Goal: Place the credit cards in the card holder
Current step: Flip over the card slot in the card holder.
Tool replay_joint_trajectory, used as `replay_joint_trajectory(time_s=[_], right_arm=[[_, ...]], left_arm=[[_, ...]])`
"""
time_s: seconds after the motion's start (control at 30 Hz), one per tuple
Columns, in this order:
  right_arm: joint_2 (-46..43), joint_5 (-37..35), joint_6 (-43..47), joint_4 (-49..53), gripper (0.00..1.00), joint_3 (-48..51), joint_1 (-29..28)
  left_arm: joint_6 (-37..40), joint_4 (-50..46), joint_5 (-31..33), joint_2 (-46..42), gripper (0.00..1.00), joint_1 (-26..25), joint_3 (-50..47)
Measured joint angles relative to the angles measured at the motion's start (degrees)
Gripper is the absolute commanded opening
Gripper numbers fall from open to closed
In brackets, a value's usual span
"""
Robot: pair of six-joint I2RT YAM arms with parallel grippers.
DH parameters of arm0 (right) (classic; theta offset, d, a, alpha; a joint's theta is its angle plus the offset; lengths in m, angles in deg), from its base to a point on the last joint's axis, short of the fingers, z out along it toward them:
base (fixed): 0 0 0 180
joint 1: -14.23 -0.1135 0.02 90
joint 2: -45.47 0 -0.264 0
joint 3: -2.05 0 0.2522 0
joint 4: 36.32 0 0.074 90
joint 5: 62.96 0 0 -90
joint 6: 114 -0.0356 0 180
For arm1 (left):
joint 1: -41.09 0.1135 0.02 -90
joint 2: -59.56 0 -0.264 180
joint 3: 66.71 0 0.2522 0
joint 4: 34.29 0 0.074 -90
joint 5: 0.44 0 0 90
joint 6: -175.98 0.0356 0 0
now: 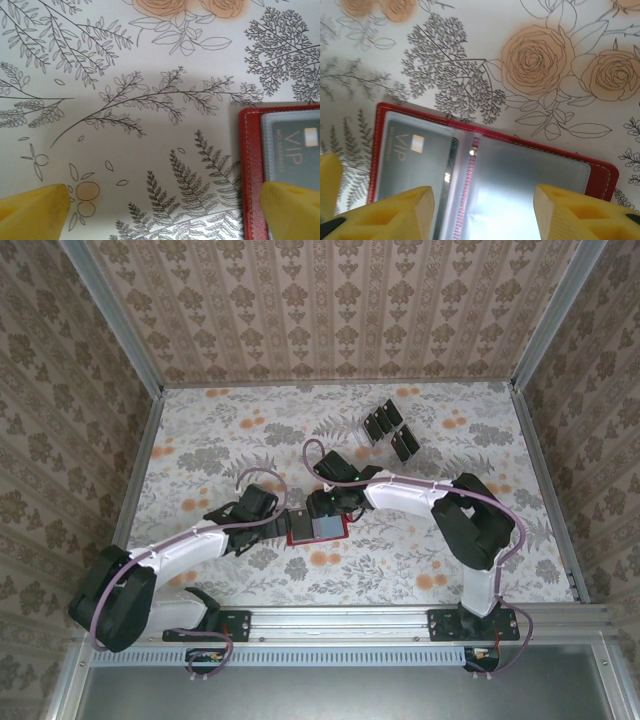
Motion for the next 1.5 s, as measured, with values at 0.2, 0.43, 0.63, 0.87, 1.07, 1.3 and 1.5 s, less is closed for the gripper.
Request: replay_joint_trajectory(time_s=[0.2,0.43,0.63,0.87,1.07,1.3,1.5], right_arm=[[0.85,-0.15,0.20,0.52,0.57,0.00,0.09],[2.03,2.86,-1.46,-2.23,0.57,1.31,0.13],[2.29,7.65,-6.23,-8.09,0.57,2.80,0.24],[2.80,10.84,-11.17,-13.07,0.57,4.09,0.22],[3.19,12.07,-13.31,-15.19,0.57,4.44,0.13],[3.56,12.96,-15.04,-17.18,0.57,4.74,0.13],[3.56,13.31,-15.69,-18.49,0.57,5.33,0.15]], left_arm=[[-0.59,0.83,0.24,0.02,1.00,-1.33,-0.02],[-0.59,1.31,0.46,0.02,1.00,-1.60,-0.11],[-0.59,1.81,0.46,-1.27,1.00,-1.66,-1.81],[-0.59,3.74,0.42,-6.08,1.00,-3.89,-4.52],[-0.59,7.17,0.46,-8.41,1.00,-7.65,-5.86],[-1.05,12.13,1.88,-7.69,1.00,-13.09,-6.71],[-1.68,14.64,3.87,-3.34,1.00,-15.78,-6.47]])
